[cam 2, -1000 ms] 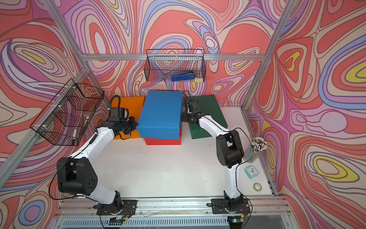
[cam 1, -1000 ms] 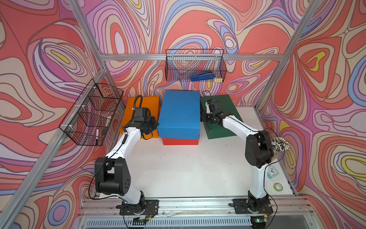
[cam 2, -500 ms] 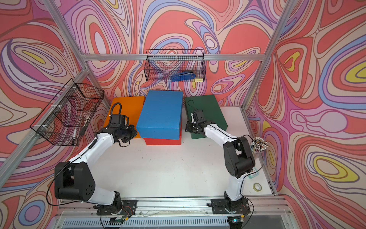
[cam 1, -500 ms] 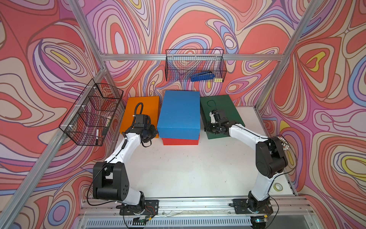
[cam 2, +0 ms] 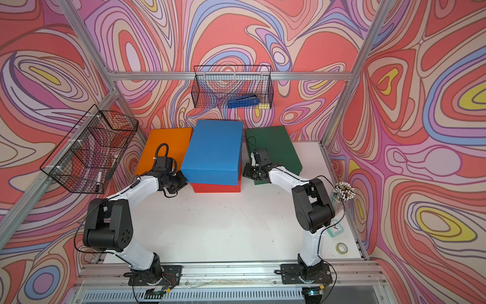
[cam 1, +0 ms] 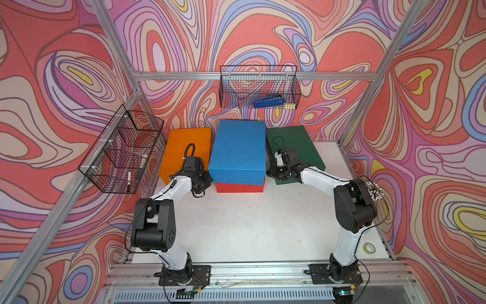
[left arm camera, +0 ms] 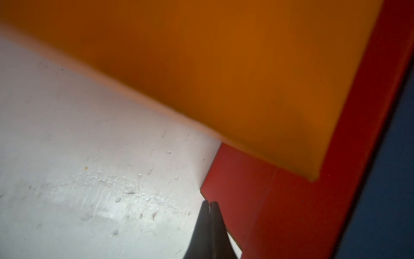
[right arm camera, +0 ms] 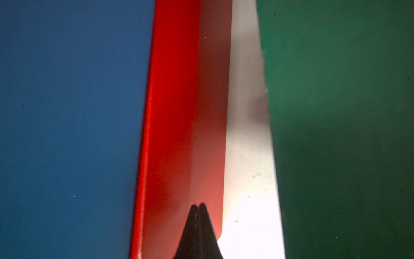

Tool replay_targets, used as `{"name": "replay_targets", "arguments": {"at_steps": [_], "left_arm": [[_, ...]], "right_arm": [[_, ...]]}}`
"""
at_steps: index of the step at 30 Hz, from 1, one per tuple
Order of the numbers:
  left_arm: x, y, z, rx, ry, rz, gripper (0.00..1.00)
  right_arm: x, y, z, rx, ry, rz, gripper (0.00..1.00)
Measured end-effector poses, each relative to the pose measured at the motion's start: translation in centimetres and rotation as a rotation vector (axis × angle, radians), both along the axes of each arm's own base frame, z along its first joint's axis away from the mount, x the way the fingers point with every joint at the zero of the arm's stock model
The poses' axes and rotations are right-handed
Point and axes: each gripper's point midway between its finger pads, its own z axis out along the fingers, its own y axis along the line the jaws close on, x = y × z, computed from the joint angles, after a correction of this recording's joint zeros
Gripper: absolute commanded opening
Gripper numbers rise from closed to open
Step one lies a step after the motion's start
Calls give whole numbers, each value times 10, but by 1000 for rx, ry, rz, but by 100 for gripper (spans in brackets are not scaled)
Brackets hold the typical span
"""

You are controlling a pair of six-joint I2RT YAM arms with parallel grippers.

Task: Stack the shoeboxes
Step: Adjust the shoebox.

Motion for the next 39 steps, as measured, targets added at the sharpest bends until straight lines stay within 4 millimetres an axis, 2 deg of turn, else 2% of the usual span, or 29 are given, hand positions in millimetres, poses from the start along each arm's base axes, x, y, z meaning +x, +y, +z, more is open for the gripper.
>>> {"name": "replay_targets", "arguments": {"at_steps": [3, 8, 16, 19, 23, 28, 33, 39], "left_arm": [[4, -1, -6, -4, 5, -3, 0], [8, -3, -2, -18, -9, -5, 0], [8, -4, 3, -22, -19, -6, 0], [6, -4, 14, -21, -39, -8, 0], [4, -3, 40, -16, -99, -10, 0], [-3, 7, 61, 32, -143, 12, 0], [-6, 16, 63, 77, -136, 38, 0], [0, 11, 70, 63, -155, 37, 0]], "right_arm": [[2, 6, 5, 17, -9, 8, 0], [1, 13, 3, 26, -7, 19, 0], [1, 13, 3, 20, -7, 12, 0], [1, 9, 2, -6, -3, -2, 0], [6, 2, 5, -56, -7, -33, 0], [21, -1, 28, -79, -63, -59, 0], [35, 1, 54, -74, -123, -76, 0], [47, 6, 78, -50, -174, -79, 0]]}}
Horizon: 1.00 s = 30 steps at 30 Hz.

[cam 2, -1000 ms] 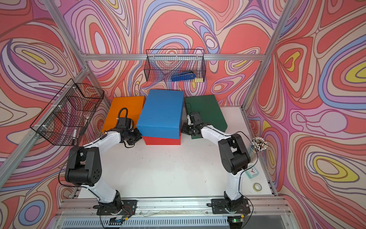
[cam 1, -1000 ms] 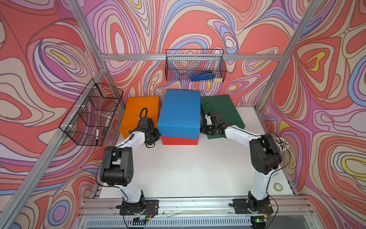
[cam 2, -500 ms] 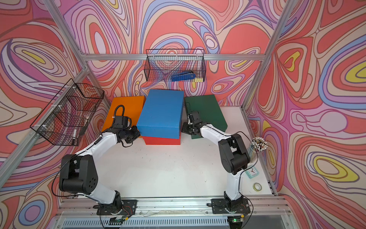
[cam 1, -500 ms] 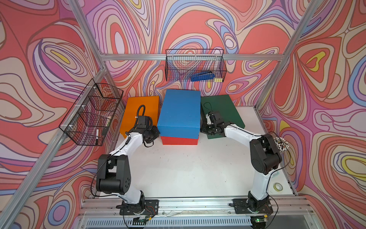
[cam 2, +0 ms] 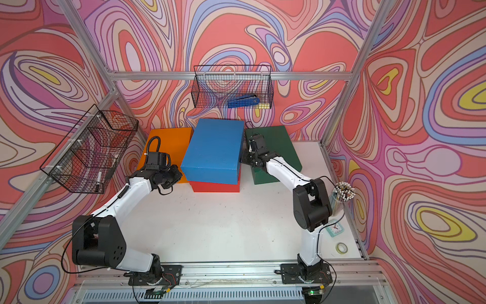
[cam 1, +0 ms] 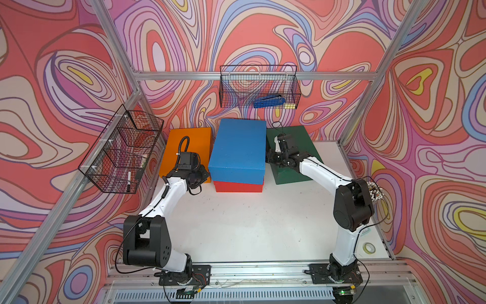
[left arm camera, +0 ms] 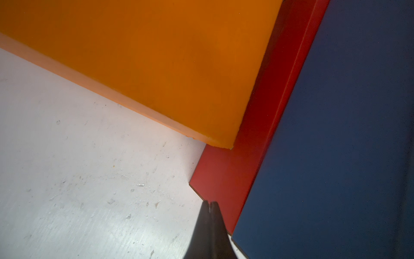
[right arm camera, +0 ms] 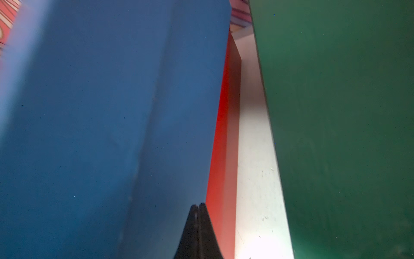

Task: Stack the shoeboxes
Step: Adjust the shoebox.

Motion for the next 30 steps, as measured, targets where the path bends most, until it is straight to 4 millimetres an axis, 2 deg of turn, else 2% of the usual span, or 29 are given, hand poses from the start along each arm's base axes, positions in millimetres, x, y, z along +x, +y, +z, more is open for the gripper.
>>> {"name": "replay_targets", "arguments": {"at_steps": [3, 7, 16, 26, 30], "left_arm": [[5, -6, 3, -6, -10, -14, 0], [8, -12, 4, -7, -12, -25, 0], [7, -28, 6, -6, -15, -57, 0], [5, -25, 4, 22, -4, -53, 0], [2, -22, 3, 47, 9, -55, 0]], "right_arm": [[6, 2, 2, 3, -8, 0, 0], [9, 2, -8, -10, 10, -2, 0], [24, -8, -15, -55, 7, -37, 0], [26, -8, -15, -59, 3, -34, 0], [23, -7, -21, -57, 17, -30, 0]]}}
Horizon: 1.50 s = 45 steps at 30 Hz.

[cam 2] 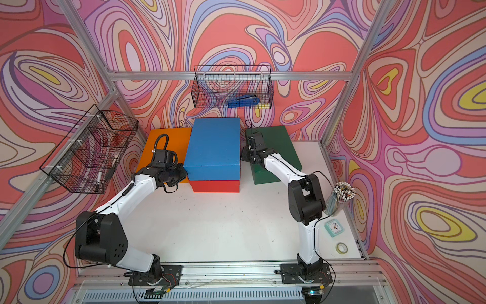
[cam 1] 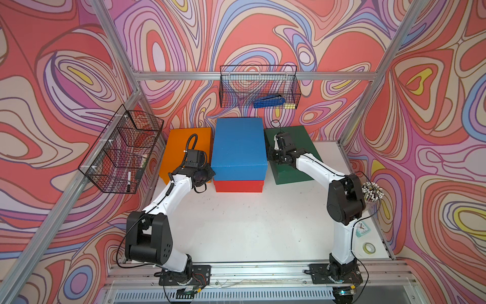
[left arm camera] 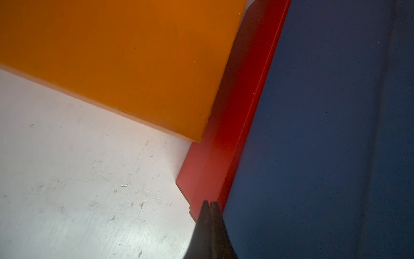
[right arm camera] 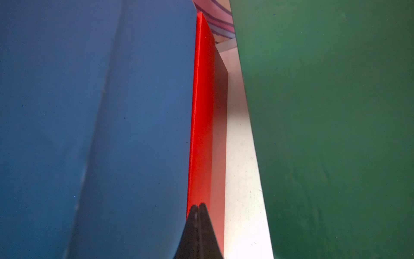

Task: Stack the shoeboxes
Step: Adjust the shoebox, then pick up the shoebox from the center of the board.

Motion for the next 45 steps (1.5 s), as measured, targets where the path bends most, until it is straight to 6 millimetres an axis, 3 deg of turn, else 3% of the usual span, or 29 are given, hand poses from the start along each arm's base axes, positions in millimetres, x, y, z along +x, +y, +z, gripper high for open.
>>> {"name": "replay_targets", "arguments": {"at_steps": [7, 12, 19, 28, 33, 38, 42, 45], "left_arm": [[-1, 7, 9, 26, -7, 3, 0], [-7, 23, 27, 41, -40, 40, 0], [-26, 39, 64, 67, -118, 80, 1], [-47, 36, 94, 67, -151, 70, 25], [-47, -8, 141, 86, -243, -44, 43], [-50, -67, 200, 103, -377, -193, 67], [-51, -117, 230, 133, -444, -310, 77], [-58, -165, 237, 161, -472, -418, 81]], "right_arm": [[-11, -3, -18, -9, 44, 5, 0], [-16, -7, -16, -7, 46, 2, 0], [-23, -27, 9, 1, 8, -30, 0], [-46, -70, 55, -41, -59, -103, 2], [-53, -99, 73, -87, -88, -153, 3], [-64, -130, 66, -139, -67, -204, 13], [-73, -150, 53, -172, -27, -229, 35], [-77, -164, 47, -189, -9, -246, 53]]}}
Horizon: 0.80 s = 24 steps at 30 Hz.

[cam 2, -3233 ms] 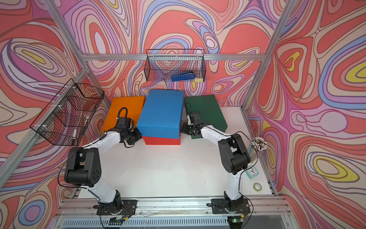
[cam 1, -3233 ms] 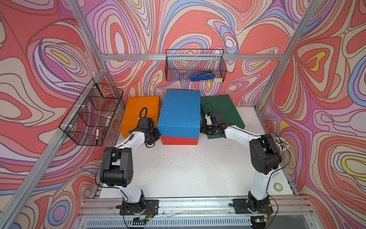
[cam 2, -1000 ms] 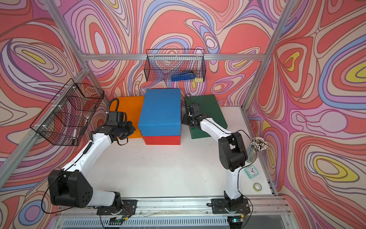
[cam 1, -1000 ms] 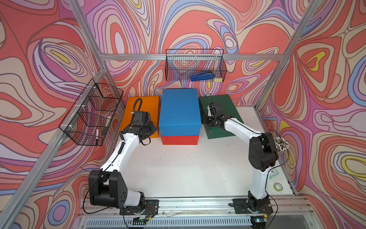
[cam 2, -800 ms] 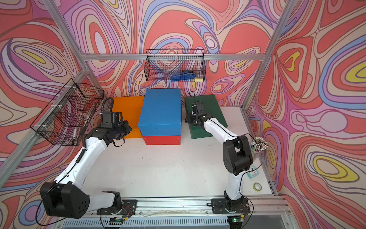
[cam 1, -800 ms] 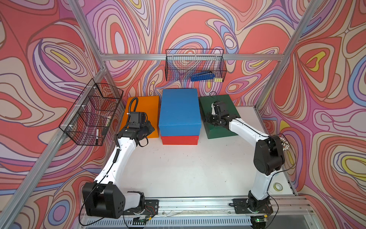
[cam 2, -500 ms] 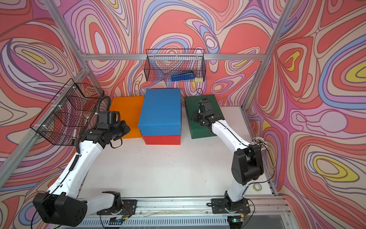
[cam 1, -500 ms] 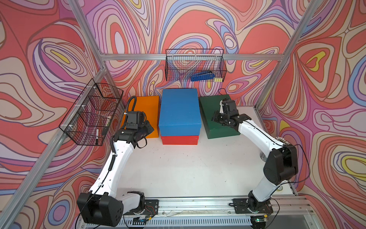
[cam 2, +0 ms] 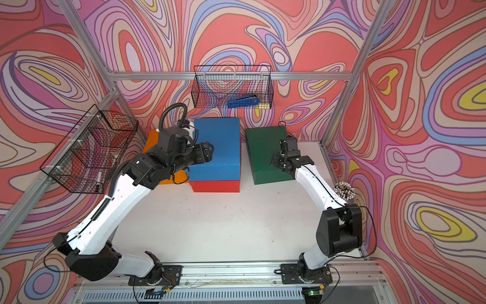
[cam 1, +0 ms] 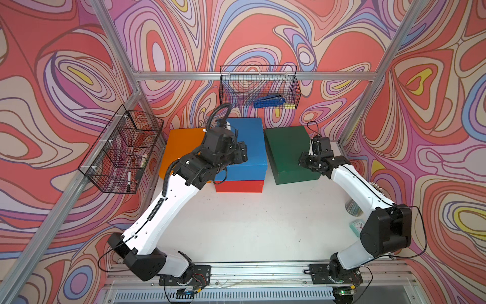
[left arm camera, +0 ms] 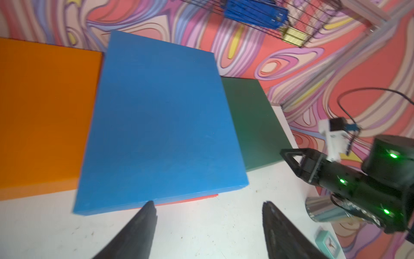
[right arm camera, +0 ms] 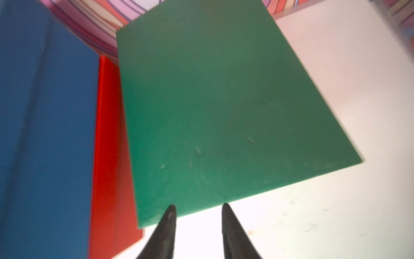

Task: Stack the shoeboxes
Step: Pick up the shoebox from the center of the board.

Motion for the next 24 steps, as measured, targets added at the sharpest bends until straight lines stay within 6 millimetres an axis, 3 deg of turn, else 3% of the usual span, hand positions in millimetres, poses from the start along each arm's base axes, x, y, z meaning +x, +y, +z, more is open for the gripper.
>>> {"name": "replay_targets", "arguments": {"at_steps": [4, 10, 18, 24], "left_arm": [[-11, -60, -5, 67, -14, -128, 86], [-16, -122, -22, 174, -23, -241, 90], [-15, -166, -70, 255, 31, -298, 94], [-6, -188, -111, 305, 82, -310, 99]], "right_arm": [[-1, -18, 1, -13, 0, -22, 58], [0, -53, 5, -11, -11, -81, 62], [9, -85, 5, 50, -33, -140, 59], [32, -87, -10, 62, -13, -134, 58]]}}
